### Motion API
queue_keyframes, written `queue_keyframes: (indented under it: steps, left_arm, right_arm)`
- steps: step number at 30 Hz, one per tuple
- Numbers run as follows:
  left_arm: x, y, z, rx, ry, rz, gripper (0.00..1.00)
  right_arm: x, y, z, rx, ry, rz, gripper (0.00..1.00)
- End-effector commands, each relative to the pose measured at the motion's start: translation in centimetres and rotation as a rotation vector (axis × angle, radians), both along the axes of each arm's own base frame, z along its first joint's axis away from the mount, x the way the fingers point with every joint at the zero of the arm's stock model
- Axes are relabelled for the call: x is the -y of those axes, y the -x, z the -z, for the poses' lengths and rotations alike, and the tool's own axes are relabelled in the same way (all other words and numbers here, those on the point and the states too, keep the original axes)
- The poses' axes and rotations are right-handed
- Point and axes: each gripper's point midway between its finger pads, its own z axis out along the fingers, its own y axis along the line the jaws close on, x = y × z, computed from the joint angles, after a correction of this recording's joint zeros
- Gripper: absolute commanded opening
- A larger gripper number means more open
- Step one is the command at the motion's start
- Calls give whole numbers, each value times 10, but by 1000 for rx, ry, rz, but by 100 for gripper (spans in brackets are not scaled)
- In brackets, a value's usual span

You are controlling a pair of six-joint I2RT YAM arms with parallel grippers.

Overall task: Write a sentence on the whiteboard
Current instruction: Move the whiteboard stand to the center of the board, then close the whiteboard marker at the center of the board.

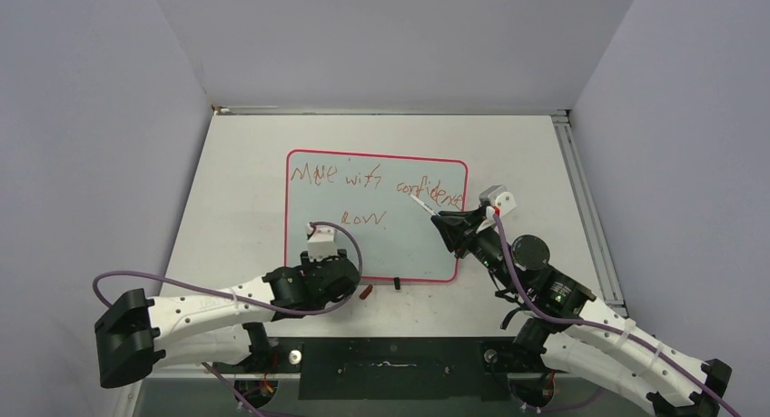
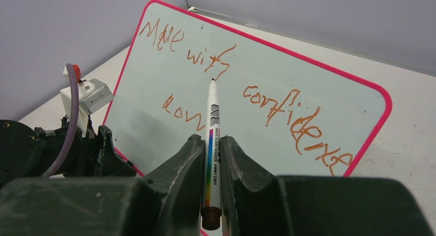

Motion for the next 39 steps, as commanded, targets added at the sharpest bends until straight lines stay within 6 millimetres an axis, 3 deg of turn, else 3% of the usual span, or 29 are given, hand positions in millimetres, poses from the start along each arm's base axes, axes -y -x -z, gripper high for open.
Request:
queue_keyframes:
  steps: [1, 8, 13, 21, 29, 39]
  left_arm:
    - [17, 11, -22, 22, 15, 130, 48]
    - [69, 45, -55, 98, 101, 454, 53]
    - [92, 59, -35, 42, 101, 573, 52]
    - [101, 54, 5, -51, -12, 589, 56]
    - [94, 34, 12, -56, -11, 552, 57]
    - [92, 33, 23, -92, -27, 603, 44]
  right_arm:
    - [1, -2, -17, 40, -58, 11, 7]
    - [1, -2, -19, 42, -61, 9, 7]
    - [1, -1, -18, 39, -67, 9, 7]
    - [4, 0, -21, 38, -65, 17, 7]
    - [7, -1, -18, 33, -56, 29, 7]
    - [7, -2, -19, 33, -56, 31, 7]
